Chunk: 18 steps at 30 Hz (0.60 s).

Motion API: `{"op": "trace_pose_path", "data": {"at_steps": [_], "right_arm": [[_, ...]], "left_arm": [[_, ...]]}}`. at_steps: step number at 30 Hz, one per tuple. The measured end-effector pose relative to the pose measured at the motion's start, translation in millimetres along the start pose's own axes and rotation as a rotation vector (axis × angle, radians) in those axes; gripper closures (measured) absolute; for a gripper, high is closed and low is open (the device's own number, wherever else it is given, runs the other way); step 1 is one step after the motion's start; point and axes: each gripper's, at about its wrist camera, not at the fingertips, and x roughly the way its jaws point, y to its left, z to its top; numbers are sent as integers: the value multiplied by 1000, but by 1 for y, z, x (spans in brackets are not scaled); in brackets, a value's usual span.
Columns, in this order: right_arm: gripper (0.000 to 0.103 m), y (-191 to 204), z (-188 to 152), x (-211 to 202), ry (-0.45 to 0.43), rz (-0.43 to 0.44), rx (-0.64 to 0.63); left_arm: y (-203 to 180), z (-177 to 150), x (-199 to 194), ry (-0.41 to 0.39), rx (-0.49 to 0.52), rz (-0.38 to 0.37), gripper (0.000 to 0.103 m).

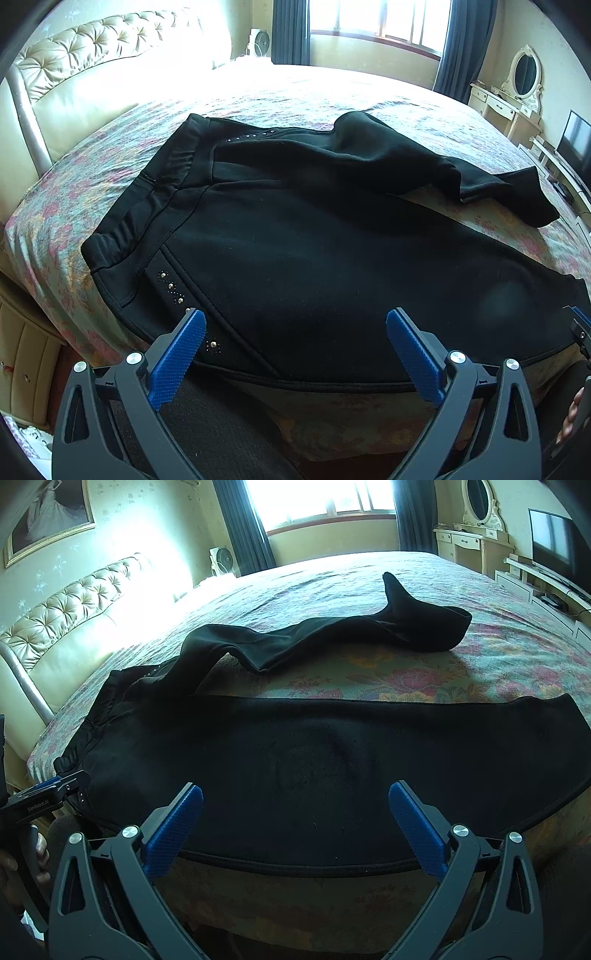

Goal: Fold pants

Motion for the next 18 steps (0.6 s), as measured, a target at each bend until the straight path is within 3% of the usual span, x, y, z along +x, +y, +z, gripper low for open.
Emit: {"op": "trace_pose_path", "data": {"at_steps": [18], "right_arm": [[2,-2,0,9,44,-29,10]], "left_arm": [[-6,0,-5,-18,26,-9,5]]}}
